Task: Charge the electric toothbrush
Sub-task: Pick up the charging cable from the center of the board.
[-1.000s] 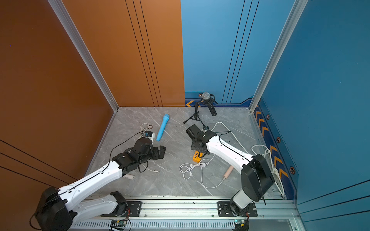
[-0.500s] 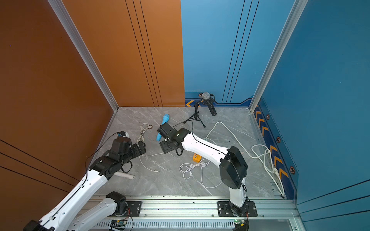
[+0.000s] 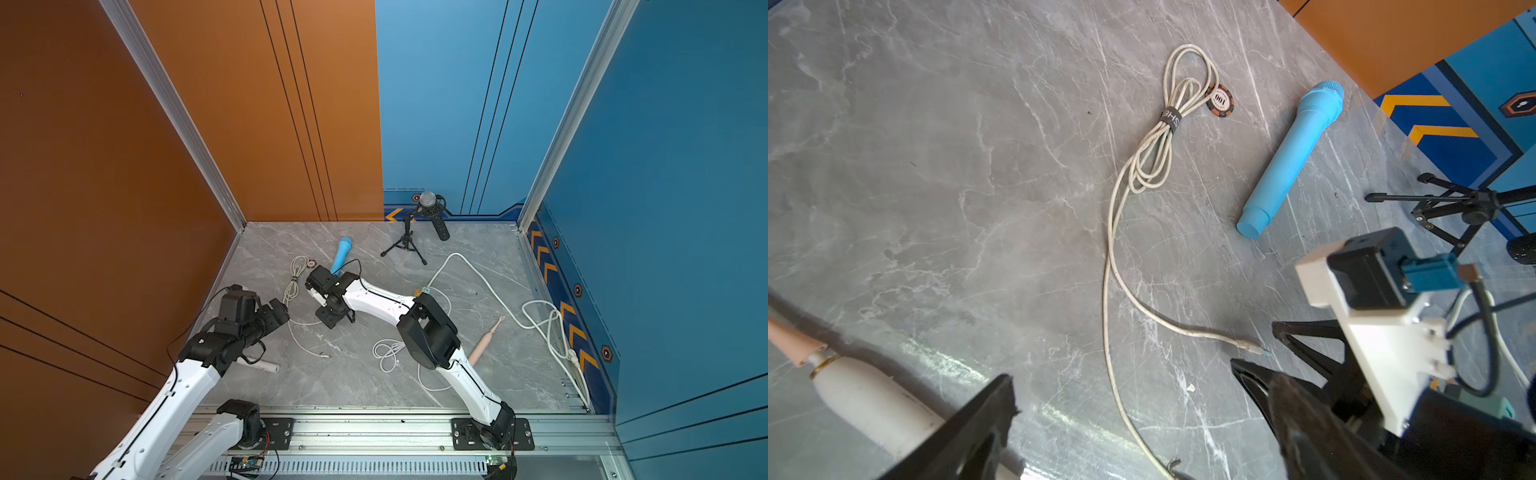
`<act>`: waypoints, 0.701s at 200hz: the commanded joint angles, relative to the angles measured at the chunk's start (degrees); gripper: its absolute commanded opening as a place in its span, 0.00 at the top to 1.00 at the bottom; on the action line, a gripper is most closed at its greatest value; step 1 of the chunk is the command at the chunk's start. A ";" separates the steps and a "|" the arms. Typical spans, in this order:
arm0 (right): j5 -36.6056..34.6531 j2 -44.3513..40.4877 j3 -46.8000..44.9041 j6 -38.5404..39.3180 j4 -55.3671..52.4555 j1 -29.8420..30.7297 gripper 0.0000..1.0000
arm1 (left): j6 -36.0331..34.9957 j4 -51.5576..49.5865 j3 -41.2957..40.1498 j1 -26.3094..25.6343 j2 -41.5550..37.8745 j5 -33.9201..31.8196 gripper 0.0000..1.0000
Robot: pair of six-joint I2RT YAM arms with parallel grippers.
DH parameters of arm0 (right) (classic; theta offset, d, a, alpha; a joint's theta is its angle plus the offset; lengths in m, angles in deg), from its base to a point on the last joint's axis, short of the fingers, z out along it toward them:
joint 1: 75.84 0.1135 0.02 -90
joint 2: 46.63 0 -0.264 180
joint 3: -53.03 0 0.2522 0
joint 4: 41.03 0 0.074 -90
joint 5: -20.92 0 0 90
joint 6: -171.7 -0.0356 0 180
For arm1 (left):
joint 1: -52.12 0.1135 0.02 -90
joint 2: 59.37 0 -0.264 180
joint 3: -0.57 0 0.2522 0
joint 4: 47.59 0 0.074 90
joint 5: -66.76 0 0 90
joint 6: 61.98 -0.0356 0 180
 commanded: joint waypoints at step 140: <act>-1.49 8.81 8.12 7.35 -7.29 -0.44 0.63 | 1.57 -1.13 -0.93 1.23 -0.56 0.83 0.04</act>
